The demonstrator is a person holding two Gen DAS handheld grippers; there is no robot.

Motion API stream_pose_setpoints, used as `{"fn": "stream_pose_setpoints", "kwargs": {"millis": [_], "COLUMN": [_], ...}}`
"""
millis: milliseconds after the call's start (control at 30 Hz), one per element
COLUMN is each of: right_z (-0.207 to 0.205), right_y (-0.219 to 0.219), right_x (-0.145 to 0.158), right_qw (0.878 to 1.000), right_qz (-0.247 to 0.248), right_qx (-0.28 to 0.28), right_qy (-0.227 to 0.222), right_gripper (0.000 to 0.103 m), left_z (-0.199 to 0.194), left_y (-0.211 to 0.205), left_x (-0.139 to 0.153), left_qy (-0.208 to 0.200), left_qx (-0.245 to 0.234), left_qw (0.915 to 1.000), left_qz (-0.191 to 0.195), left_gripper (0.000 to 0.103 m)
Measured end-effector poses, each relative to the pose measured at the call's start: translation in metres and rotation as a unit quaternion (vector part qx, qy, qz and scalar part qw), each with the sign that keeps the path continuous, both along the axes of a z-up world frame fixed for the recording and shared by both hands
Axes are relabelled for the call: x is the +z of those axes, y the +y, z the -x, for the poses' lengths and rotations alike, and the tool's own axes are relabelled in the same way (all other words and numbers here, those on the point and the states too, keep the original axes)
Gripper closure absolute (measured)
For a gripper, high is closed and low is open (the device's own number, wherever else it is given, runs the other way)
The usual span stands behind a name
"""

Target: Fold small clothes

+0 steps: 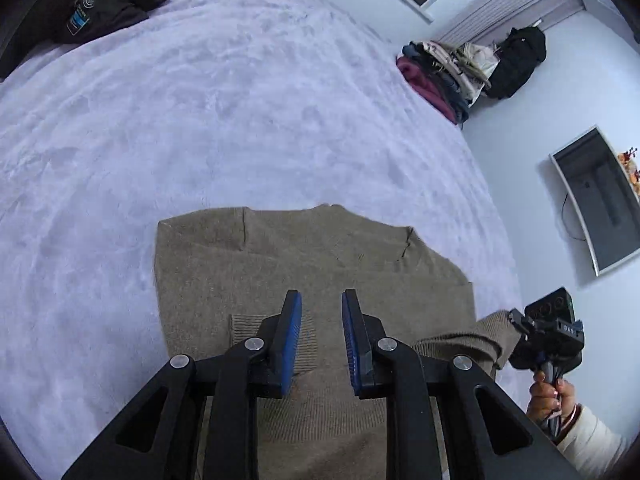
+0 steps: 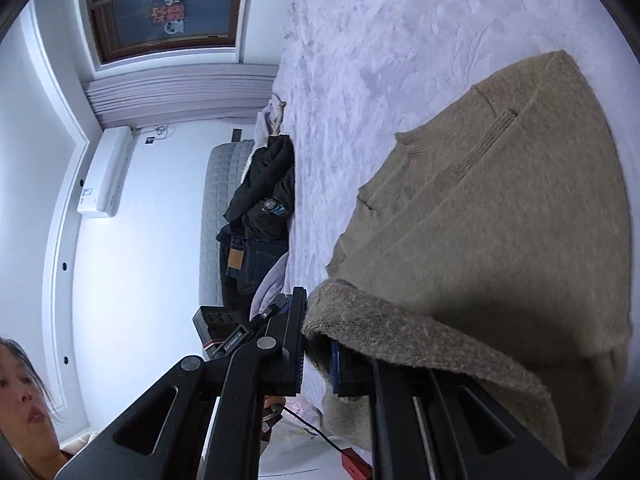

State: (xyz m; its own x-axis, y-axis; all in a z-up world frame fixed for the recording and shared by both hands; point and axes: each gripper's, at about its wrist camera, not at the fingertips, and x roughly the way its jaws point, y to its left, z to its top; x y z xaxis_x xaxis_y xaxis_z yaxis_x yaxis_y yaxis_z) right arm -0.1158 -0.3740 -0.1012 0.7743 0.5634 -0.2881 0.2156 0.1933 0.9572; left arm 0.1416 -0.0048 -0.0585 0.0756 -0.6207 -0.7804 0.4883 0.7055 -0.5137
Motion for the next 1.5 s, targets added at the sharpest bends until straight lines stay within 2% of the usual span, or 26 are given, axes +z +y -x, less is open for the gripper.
{"fn": "stream_pose_setpoints", "kwargs": {"millis": [100,233,333,367,433,467,500,533,567,633,700,800,900,933,967,1000,1033,1067,1167,1300,1333,1400,1433,1500], "right_z": [-0.014,-0.006,-0.001,0.000,-0.004,-0.006,-0.010,-0.014,-0.015,-0.023,-0.030,-0.042,-0.054,-0.058,-0.061,-0.066,-0.070,-0.074,-0.072,-0.061,-0.060,-0.062,-0.064,-0.069], "right_y": [-0.012,-0.012,-0.008,-0.006,0.000,0.003,0.010,0.017,0.023,0.038,0.054,0.070,0.085,0.087,0.086,0.083,0.081,0.076,0.056,0.038,0.033,0.029,0.028,0.028], "right_x": [-0.029,-0.060,-0.063,-0.055,-0.034,-0.024,-0.006,0.007,0.017,0.037,0.047,0.041,0.029,0.026,0.023,0.019,0.016,0.014,0.024,0.041,0.044,0.046,0.045,0.038], "right_qw": [0.998,0.993,0.992,0.991,0.984,0.979,0.966,0.953,0.939,0.894,0.854,0.817,0.774,0.768,0.767,0.775,0.785,0.803,0.845,0.872,0.876,0.873,0.871,0.876], "right_qz": [0.006,0.000,0.008,0.028,0.102,0.137,0.196,0.248,0.291,0.397,0.470,0.517,0.566,0.574,0.573,0.562,0.547,0.523,0.479,0.448,0.441,0.447,0.449,0.430], "right_qx": [0.015,0.033,0.042,0.041,0.059,0.070,0.088,0.104,0.117,0.144,0.173,0.211,0.240,0.245,0.249,0.252,0.251,0.245,0.190,0.140,0.134,0.131,0.134,0.156], "right_qy": [0.056,0.110,0.123,0.123,0.135,0.137,0.140,0.141,0.143,0.151,0.145,0.145,0.150,0.147,0.145,0.146,0.147,0.148,0.145,0.140,0.140,0.145,0.147,0.155], "right_gripper": [0.089,0.086,0.059,0.058,0.057,0.057,0.057,0.055,0.048,0.037,0.036,0.036,0.036,0.036,0.036,0.038,0.061,0.098,0.098,0.098,0.098,0.098,0.098,0.096], "left_z": [0.015,0.035,0.038,0.038,0.039,0.040,0.040,0.041,0.041,0.039,0.040,0.042,0.046,0.046,0.046,0.046,0.045,0.045,0.047,0.042,0.038,0.030,0.027,0.023], "left_y": [-0.005,0.005,0.008,0.008,0.004,0.002,0.001,0.002,0.003,0.003,0.001,-0.010,-0.020,-0.022,-0.023,-0.023,-0.023,-0.022,-0.016,-0.012,-0.012,-0.013,-0.013,-0.014], "left_x": [-0.020,-0.045,-0.059,-0.059,-0.059,-0.059,-0.060,-0.059,-0.058,-0.056,-0.057,-0.064,-0.067,-0.068,-0.069,-0.068,-0.067,-0.067,-0.054,-0.029,-0.025,-0.021,-0.021,-0.023], "left_qy": [0.004,0.010,0.026,0.030,0.030,0.028,0.030,0.030,0.031,0.037,0.041,0.050,0.034,0.031,0.028,0.020,0.013,0.018,0.009,-0.006,-0.006,-0.006,-0.007,-0.006], "left_qx": [-0.050,-0.096,-0.110,-0.115,-0.131,-0.140,-0.147,-0.150,-0.152,-0.159,-0.164,-0.179,-0.187,-0.185,-0.181,-0.174,-0.170,-0.170,-0.160,-0.138,-0.131,-0.119,-0.117,-0.117], "left_qw": [0.9973,0.9876,0.9830,0.9825,0.9808,0.9789,0.9775,0.9776,0.9777,0.9768,0.9762,0.9732,0.9709,0.9713,0.9718,0.9730,0.9729,0.9730,0.9774,0.9849,0.9865,0.9887,0.9888,0.9884], "left_qz": [-0.054,-0.124,-0.145,-0.143,-0.141,-0.146,-0.148,-0.145,-0.141,-0.138,-0.136,-0.135,-0.146,-0.147,-0.148,-0.151,-0.156,-0.156,-0.138,-0.105,-0.099,-0.090,-0.092,-0.097], "left_gripper": [0.081,0.081,0.081,0.081,0.081,0.072,0.049,0.043,0.042,0.042,0.042,0.042,0.042,0.042,0.044,0.063,0.079,0.092,0.092,0.092,0.092,0.092,0.092,0.092]}}
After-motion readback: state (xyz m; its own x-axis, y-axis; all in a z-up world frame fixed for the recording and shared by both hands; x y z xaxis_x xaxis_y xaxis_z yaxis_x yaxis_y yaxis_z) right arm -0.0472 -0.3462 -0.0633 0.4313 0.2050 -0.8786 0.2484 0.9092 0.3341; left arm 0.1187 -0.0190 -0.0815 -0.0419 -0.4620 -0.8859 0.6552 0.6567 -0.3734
